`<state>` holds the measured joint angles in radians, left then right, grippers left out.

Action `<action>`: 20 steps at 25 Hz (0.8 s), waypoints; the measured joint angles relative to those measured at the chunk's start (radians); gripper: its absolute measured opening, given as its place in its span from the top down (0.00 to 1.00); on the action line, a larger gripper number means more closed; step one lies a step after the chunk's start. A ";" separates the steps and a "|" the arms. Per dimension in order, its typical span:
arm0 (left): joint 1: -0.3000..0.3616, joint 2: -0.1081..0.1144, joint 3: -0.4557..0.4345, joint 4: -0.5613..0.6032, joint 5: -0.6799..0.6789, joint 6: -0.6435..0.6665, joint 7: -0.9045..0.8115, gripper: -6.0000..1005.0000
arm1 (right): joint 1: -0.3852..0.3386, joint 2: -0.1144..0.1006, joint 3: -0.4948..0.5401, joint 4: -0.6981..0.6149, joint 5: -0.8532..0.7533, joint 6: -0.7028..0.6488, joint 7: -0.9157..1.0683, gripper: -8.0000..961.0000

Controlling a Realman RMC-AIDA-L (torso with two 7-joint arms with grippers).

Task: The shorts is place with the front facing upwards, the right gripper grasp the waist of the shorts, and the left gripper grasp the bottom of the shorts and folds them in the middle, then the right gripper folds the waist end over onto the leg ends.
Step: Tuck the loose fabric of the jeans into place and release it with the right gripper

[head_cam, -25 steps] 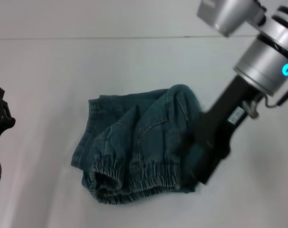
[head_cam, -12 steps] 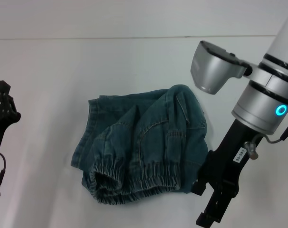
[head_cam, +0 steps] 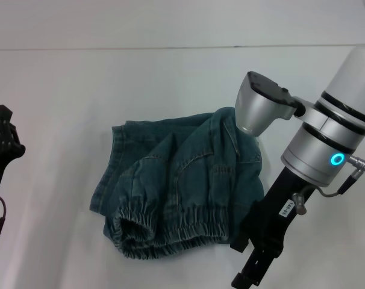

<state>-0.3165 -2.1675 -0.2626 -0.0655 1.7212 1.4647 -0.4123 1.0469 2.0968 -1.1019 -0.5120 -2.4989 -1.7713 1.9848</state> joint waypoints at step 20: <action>-0.004 0.000 -0.009 0.006 0.000 0.002 -0.005 0.99 | -0.037 -0.006 0.013 0.023 0.132 0.162 -0.003 0.02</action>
<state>-0.3205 -2.1675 -0.2718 -0.0595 1.7211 1.4670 -0.4173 1.0103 2.0908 -1.0891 -0.4887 -2.3667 -1.6089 1.9822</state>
